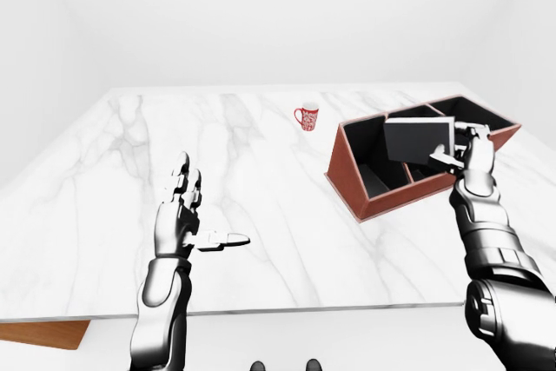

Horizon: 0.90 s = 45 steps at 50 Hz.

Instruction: Pick up the book and place it in the left compartment of the caddy.

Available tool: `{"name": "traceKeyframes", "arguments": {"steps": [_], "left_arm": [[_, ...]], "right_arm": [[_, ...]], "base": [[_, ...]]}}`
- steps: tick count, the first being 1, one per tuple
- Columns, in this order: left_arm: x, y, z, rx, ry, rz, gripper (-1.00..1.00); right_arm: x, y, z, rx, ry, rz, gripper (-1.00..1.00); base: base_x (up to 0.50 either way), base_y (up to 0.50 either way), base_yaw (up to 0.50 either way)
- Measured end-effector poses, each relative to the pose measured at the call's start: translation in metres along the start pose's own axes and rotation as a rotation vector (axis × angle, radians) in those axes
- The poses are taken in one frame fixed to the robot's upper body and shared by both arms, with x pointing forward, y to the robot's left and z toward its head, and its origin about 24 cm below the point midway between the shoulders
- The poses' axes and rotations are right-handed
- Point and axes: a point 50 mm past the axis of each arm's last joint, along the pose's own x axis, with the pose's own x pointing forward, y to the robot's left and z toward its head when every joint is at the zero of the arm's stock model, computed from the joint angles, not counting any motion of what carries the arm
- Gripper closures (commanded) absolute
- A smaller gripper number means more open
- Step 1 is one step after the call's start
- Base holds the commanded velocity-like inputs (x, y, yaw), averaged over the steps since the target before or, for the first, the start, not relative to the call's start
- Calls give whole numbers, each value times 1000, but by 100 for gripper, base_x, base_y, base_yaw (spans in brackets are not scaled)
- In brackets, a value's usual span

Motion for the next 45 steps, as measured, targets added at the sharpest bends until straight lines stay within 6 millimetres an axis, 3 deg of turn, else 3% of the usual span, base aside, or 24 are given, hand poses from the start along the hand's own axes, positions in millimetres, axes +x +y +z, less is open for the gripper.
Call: {"name": "traceKeyframes", "arguments": {"steps": [8, 27, 45], "left_arm": [[0, 0, 0, -1, 2, -1, -100], [0, 3, 0, -7, 1, 4, -100], [1, 7, 2, -15, -11, 11, -100]], "right_arm": [[5, 13, -6, -98, 40, -4, 100], [9, 48, 8, -394, 51, 25, 100], [5, 67, 9, -560, 63, 12, 100]], "base": [[0, 0, 0], [0, 0, 0], [0, 0, 0]]}}
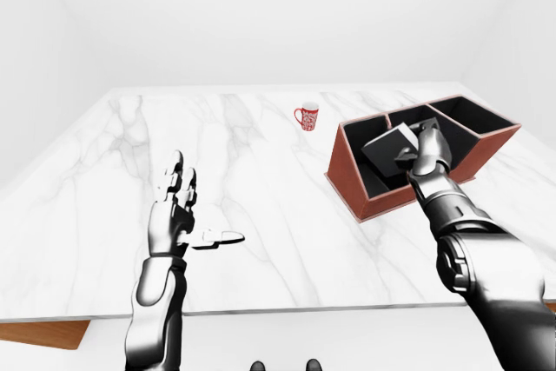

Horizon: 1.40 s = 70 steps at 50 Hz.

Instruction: Pick up the book and place it in the left compartment of the caddy.

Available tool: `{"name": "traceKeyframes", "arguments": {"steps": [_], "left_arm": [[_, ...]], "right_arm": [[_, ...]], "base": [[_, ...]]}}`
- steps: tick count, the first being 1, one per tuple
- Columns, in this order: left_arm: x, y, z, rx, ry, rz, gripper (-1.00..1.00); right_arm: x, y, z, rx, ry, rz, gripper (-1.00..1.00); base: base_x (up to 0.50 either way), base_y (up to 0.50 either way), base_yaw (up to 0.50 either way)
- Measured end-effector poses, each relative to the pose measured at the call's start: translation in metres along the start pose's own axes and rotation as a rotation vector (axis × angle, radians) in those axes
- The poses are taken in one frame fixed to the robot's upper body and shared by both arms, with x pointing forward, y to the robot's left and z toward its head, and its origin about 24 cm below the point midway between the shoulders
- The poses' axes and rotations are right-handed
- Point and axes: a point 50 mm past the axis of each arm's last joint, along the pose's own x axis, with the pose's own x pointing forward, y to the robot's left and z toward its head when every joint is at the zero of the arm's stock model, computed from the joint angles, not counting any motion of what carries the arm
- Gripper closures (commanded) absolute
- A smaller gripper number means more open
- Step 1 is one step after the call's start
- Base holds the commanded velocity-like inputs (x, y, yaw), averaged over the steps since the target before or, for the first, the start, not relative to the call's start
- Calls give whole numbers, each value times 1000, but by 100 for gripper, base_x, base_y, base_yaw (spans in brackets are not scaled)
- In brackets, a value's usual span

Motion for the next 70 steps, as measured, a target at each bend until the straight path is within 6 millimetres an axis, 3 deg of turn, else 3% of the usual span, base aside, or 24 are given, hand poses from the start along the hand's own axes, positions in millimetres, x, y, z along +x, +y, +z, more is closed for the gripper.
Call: {"name": "traceKeyframes", "arguments": {"steps": [28, 70], "left_arm": [[11, 7, -11, -13, 42, 18, -100], [22, 15, -24, -30, 96, 38, -100]], "right_arm": [[-11, 24, 4, -154, -36, 2, 100], [-18, 40, -4, -347, -102, 17, 100]], "base": [[0, 0, 0], [0, 0, 0]]}}
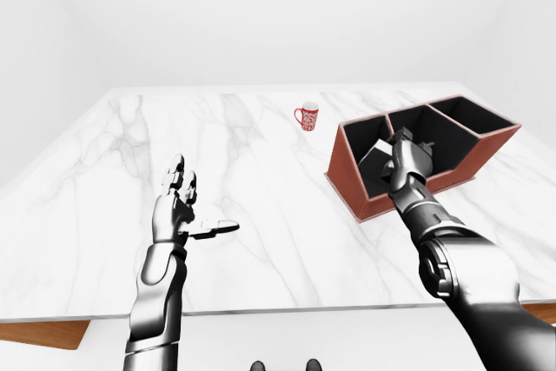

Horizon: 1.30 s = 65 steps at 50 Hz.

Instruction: Pick up the book and place it in the left compartment of the caddy.

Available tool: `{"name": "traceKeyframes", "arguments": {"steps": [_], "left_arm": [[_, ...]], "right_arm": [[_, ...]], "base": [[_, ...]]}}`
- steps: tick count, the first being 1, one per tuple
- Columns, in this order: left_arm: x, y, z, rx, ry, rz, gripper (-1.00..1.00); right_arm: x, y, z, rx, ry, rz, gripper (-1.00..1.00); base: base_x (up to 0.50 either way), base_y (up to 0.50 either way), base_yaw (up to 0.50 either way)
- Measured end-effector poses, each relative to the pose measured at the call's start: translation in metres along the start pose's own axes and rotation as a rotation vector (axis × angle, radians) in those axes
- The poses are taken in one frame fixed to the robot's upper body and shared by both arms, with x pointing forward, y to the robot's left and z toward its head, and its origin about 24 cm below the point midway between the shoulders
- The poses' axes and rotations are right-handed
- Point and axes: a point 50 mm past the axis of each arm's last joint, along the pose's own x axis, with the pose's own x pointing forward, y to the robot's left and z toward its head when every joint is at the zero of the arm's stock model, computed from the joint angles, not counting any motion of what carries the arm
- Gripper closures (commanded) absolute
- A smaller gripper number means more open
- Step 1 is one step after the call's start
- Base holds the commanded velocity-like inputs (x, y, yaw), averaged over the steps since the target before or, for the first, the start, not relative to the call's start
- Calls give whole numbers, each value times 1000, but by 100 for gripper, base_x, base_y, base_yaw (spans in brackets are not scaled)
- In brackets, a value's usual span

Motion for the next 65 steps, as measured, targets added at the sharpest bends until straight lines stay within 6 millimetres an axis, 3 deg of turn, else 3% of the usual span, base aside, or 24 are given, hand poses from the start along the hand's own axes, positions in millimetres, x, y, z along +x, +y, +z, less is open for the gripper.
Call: {"name": "traceKeyframes", "arguments": {"steps": [35, 36, 38, 40, 41, 57, 65], "left_arm": [[9, 1, -7, 5, 34, 14, -100], [9, 1, -7, 5, 34, 14, -100], [9, 1, -6, 4, 33, 14, -100], [9, 1, -6, 4, 32, 14, -100], [9, 1, -6, 4, 31, 14, -100], [8, 2, 0, 0, 8, 15, -100], [2, 0, 10, 1, -40, 6, -100]], "right_arm": [[-3, 8, -1, -72, -29, 42, 100], [-3, 8, -1, -73, -30, 43, 89], [-3, 7, 0, -76, -33, 40, 21], [-3, 6, 1, -80, -38, 34, -66], [-2, 6, 1, -81, -40, 34, -100], [1, -1, 6, -97, -61, 24, -100], [15, -34, 16, -37, -65, -25, -100]], "base": [[0, 0, 0], [0, 0, 0], [0, 0, 0], [0, 0, 0], [0, 0, 0], [0, 0, 0], [0, 0, 0]]}}
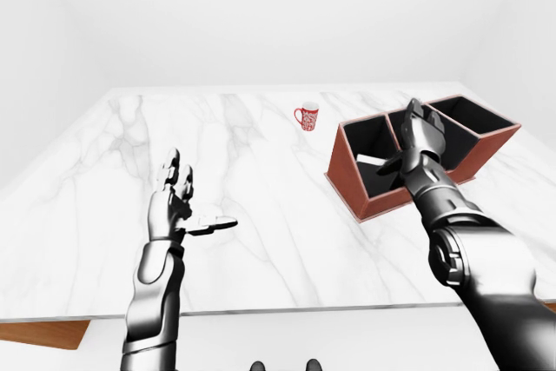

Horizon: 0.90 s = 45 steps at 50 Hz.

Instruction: Pick up the book and place it in the left compartment of the caddy.

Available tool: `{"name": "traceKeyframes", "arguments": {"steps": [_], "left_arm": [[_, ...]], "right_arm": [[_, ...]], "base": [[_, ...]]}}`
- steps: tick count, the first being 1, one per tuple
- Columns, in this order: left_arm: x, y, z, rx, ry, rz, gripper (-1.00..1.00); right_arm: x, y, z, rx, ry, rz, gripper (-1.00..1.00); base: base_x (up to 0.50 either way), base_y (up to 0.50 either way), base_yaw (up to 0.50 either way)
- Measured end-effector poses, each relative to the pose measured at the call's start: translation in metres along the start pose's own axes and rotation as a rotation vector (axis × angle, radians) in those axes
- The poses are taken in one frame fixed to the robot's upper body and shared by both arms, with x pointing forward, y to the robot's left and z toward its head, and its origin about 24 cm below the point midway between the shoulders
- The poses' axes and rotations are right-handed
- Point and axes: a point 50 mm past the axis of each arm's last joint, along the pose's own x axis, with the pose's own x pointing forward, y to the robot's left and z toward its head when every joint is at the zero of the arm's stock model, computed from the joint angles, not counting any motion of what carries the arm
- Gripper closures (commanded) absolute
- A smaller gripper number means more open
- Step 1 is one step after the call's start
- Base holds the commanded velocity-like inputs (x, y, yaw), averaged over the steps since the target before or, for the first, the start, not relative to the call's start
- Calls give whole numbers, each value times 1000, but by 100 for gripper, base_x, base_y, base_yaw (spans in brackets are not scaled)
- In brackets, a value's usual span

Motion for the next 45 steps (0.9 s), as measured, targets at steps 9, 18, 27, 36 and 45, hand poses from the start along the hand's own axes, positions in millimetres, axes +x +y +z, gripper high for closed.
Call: {"name": "traceKeyframes", "arguments": {"steps": [9, 18, 27, 36, 45], "left_arm": [[-10, -7, 10, 14, -48, -17, -100], [-22, -22, 13, 40, -62, -48, -100], [-34, -33, 12, 57, -56, -71, -100], [-43, -37, 12, 61, -52, -85, -100], [-46, -38, 10, 57, -42, -94, -100]], "right_arm": [[8, -53, 8, 205, -100, -94, -100], [-47, -1, -17, 681, -158, 81, -100], [-141, 42, -8, 995, -264, 291, -100], [-195, 25, 16, 1152, -424, 347, -100], [-215, 16, 23, 1220, -491, 349, -100]], "base": [[0, 0, 0], [0, 0, 0], [0, 0, 0], [0, 0, 0], [0, 0, 0]]}}
